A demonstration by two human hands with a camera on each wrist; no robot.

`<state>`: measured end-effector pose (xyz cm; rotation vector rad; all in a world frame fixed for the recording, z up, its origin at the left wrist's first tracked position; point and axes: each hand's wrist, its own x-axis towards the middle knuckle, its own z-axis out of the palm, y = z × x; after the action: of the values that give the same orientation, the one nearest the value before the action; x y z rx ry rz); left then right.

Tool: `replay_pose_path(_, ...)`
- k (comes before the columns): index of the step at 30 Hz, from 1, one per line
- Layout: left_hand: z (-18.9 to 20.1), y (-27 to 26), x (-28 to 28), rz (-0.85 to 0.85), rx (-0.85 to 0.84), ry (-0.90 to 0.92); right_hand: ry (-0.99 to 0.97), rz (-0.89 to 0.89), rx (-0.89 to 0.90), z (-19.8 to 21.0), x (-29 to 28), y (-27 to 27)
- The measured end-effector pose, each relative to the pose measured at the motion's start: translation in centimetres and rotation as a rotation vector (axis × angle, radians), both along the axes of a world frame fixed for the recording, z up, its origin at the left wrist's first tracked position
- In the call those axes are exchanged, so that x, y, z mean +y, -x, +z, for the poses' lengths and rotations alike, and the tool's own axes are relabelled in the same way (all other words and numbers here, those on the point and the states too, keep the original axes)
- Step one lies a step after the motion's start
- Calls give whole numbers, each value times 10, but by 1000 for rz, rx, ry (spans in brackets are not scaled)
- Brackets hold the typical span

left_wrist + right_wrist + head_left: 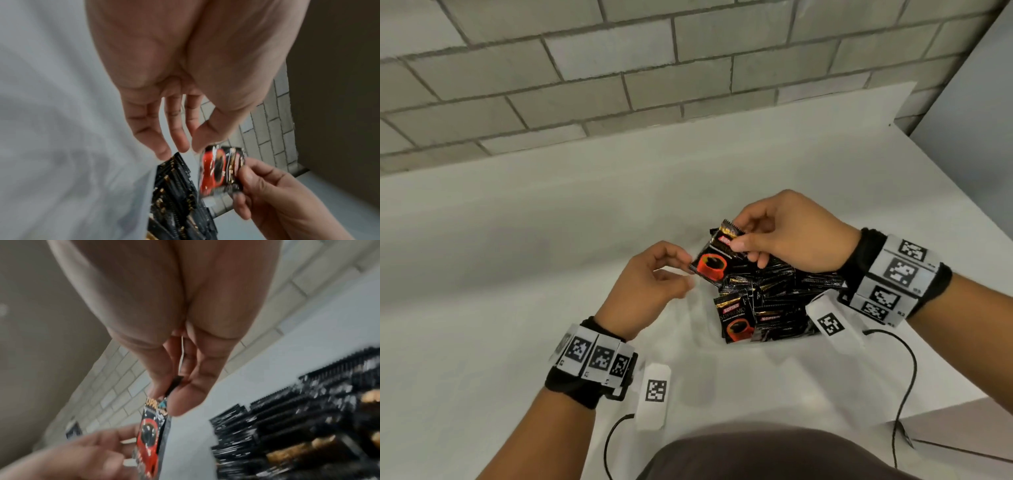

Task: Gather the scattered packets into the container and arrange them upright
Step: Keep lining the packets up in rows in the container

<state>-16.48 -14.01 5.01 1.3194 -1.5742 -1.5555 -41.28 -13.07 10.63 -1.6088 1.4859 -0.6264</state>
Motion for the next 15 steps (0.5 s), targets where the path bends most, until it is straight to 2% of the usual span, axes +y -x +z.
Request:
replay_pose_path(2, -5, -8, 1, 54, -92, 35, -8, 92, 186, -9, 0, 0)
replay_pose_path(4, -10, -13, 5, 37, -176, 91, -43, 208, 285, -21, 3, -6)
replay_pose_path(7, -18, -11, 16, -89, -311, 230, -12, 366, 427, -35, 7, -19)
replay_pose_path(9, -20, -4, 27, -178, -423, 352, 11, 390, 498, -40, 8, -22)
replay_pose_path(12, -26, 3, 34, -210, -469, 565, 4, 328, 483, -37, 7, -19)
replay_pose_path(15, -26, 4, 33, -185, -427, 633, 40, 249, 396, -30, 5, -11)
